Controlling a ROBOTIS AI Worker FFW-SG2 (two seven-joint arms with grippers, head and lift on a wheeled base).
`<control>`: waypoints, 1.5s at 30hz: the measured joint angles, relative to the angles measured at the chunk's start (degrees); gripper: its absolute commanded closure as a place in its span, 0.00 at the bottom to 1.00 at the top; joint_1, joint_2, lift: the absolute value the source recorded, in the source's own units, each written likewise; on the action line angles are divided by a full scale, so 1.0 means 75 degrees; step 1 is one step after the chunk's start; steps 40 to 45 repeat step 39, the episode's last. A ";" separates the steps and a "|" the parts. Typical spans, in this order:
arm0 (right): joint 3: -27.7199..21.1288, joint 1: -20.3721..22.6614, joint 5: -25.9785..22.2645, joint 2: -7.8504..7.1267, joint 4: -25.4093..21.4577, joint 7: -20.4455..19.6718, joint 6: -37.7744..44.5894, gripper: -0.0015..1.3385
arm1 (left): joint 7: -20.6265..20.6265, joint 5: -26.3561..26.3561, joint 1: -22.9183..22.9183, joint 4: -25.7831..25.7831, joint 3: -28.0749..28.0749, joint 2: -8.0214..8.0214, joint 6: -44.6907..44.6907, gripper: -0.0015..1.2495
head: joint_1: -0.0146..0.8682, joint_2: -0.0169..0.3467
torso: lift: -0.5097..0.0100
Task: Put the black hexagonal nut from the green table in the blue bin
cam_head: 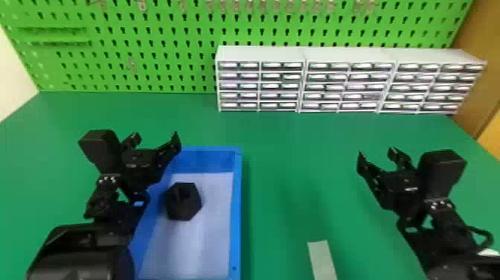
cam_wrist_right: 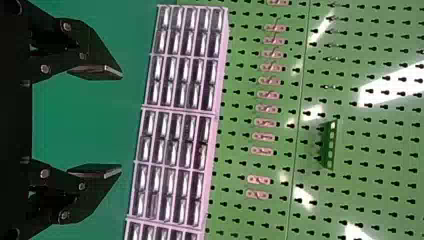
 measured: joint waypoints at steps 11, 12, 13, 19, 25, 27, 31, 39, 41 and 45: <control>0.0046 -0.0003 -0.0039 -0.0038 0.0000 0.0000 0.0000 0.44 | 0.0000 0.0000 0.0001 0.0000 -0.0009 0.0000 0.0000 0.23 | 0.79 0.19 | 0.79; 0.0046 -0.0004 -0.0042 -0.0040 0.0000 0.0000 0.0000 0.44 | 0.0000 0.0000 0.0001 0.0000 -0.0010 0.0000 0.0000 0.23 | 0.79 0.19 | 0.79; 0.0045 -0.0004 -0.0043 -0.0041 0.0000 0.0000 0.0000 0.44 | 0.0000 0.0000 0.0001 -0.0001 -0.0011 0.0000 0.0000 0.23 | 0.79 0.19 | 0.79; 0.0039 -0.0004 -0.0043 -0.0041 0.0000 0.0000 0.0001 0.44 | 0.0000 0.0010 0.0001 -0.0002 -0.0007 0.0000 0.0019 0.23 | 0.79 0.19 | 0.79; 0.0049 -0.0004 -0.0042 -0.0040 0.0000 0.0000 0.0032 0.44 | 0.0000 0.0012 -0.0003 -0.0002 -0.0005 0.0000 0.0034 0.23 | 0.79 0.19 | 0.79; 0.0048 -0.0004 -0.0042 -0.0041 0.0000 0.0000 0.0035 0.44 | 0.0000 0.0012 -0.0006 -0.0001 -0.0009 0.0000 0.0034 0.23 | 0.79 0.19 | 0.79; 0.0043 -0.0004 -0.0042 -0.0049 0.0000 0.0000 0.0035 0.44 | 0.0000 0.0012 -0.0010 -0.0001 -0.0009 0.0000 0.0035 0.23 | 0.79 0.19 | 0.79; 0.0051 -0.0015 -0.0042 -0.0052 0.0000 0.0000 0.0037 0.44 | 0.0000 0.0010 -0.0011 0.0002 -0.0009 0.0000 0.0036 0.23 | 0.79 0.19 | 0.79; 0.0051 -0.0015 -0.0042 -0.0052 0.0000 0.0000 0.0037 0.44 | 0.0000 0.0010 -0.0011 0.0002 -0.0009 0.0000 0.0036 0.23 | 0.79 0.19 | 0.79; 0.0051 -0.0015 -0.0042 -0.0052 0.0000 0.0000 0.0037 0.44 | 0.0000 0.0010 -0.0011 0.0002 -0.0009 0.0000 0.0036 0.23 | 0.79 0.19 | 0.79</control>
